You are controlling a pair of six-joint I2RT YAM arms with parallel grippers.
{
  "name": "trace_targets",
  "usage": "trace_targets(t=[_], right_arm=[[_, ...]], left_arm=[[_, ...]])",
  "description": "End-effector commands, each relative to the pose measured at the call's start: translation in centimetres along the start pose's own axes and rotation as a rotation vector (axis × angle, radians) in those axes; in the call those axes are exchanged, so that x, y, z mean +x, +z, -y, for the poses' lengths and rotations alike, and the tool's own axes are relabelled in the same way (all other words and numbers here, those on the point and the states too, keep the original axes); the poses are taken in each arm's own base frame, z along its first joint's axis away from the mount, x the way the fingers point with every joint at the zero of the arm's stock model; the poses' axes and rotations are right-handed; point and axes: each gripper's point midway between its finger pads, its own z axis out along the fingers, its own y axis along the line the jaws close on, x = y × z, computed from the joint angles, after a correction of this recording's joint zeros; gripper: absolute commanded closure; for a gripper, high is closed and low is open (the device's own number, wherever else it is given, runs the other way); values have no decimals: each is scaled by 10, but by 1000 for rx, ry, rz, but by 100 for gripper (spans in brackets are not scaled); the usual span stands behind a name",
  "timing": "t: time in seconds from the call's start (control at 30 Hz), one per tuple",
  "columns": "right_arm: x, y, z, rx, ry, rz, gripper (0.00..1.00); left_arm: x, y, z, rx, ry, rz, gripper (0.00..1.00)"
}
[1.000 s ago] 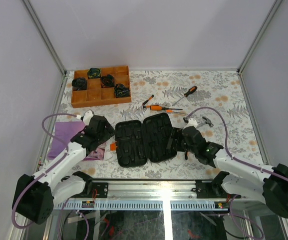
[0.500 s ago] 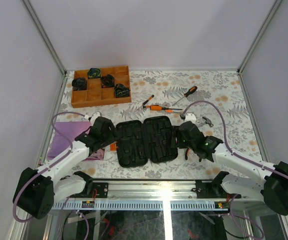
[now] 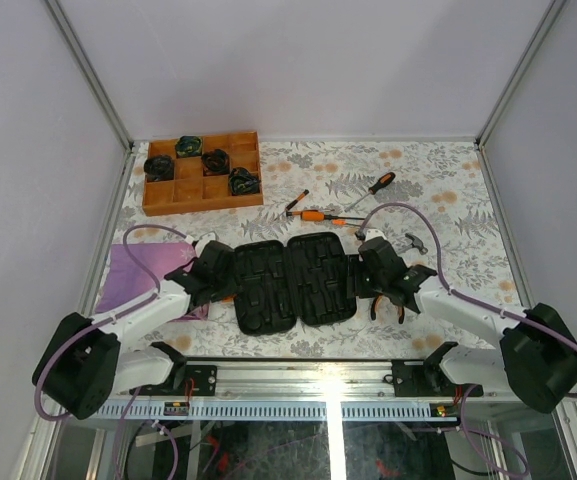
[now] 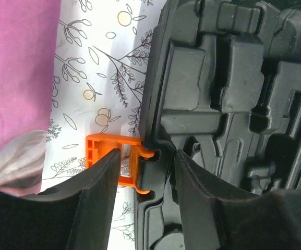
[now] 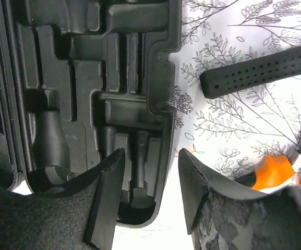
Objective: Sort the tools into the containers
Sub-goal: Open the storage box at the center of the board.
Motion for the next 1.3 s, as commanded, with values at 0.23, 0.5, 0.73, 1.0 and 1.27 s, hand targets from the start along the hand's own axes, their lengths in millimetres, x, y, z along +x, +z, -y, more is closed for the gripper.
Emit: trace_targets(t=[0.23,0.5,0.73,1.0,1.27], right_arm=[[-14,20,-17,-76,-25,-13,55],[-45,-1,-23,-74,-72,84,46],[-66,-36,-1,30,-65,227,28],[-74,-67,42,270,82,317,16],[-56,-75,51,292,190,301,15]], left_arm=[[-15,11,9,-3,31,45,61],[-36,1,15,-33,32,97,55],[-57,-25,12,-58,20,172,41],[-69,-59,22,17,40,214,40],[-64,-91,30,106,39,199,29]])
